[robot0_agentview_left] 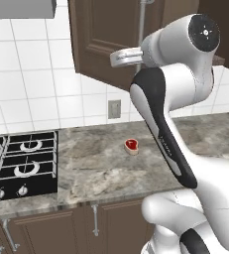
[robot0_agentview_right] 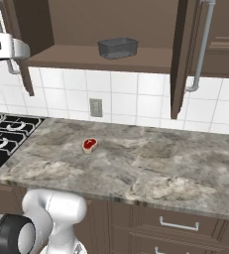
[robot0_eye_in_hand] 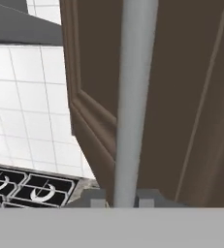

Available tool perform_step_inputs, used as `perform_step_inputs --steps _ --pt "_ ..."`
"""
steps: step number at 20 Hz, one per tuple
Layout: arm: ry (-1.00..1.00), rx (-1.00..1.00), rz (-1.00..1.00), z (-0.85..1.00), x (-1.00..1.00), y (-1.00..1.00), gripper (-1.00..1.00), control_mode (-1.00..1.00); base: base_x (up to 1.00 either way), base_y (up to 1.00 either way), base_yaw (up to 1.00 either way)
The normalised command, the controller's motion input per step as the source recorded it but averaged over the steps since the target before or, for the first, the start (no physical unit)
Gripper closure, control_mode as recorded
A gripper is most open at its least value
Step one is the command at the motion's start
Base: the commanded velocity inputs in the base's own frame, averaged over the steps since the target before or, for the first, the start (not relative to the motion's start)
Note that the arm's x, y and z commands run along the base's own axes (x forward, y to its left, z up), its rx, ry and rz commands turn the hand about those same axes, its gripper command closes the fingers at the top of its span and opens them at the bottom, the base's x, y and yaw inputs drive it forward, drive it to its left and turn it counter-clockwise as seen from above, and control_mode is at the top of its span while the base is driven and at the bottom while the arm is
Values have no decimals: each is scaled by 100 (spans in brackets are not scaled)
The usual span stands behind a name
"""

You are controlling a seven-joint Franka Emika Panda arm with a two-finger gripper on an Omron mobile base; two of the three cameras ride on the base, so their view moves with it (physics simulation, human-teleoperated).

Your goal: Retrieve the tupperware from the cabinet, then place the raw meat into the tupperware to avoid contamination.

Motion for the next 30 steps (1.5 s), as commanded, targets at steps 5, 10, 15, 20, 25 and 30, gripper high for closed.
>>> perform_step_inputs --steps 5,10,15,20,25,30 --pt "0 0 -5 -27 -9 -34 -100 -100 0 0 0" --pt "0 2 -8 -3 -3 -29 -100 -100 0 0 0" --pt "-3 6 -5 47 -4 5 -100 -100 0 0 0" --pt "-2 9 -5 70 -40 -1 -100 -100 0 0 0" --pt "0 12 -6 56 -73 -28 -100 -100 0 0 0" --pt "0 13 -4 5 -68 -52 -100 -100 0 0 0"
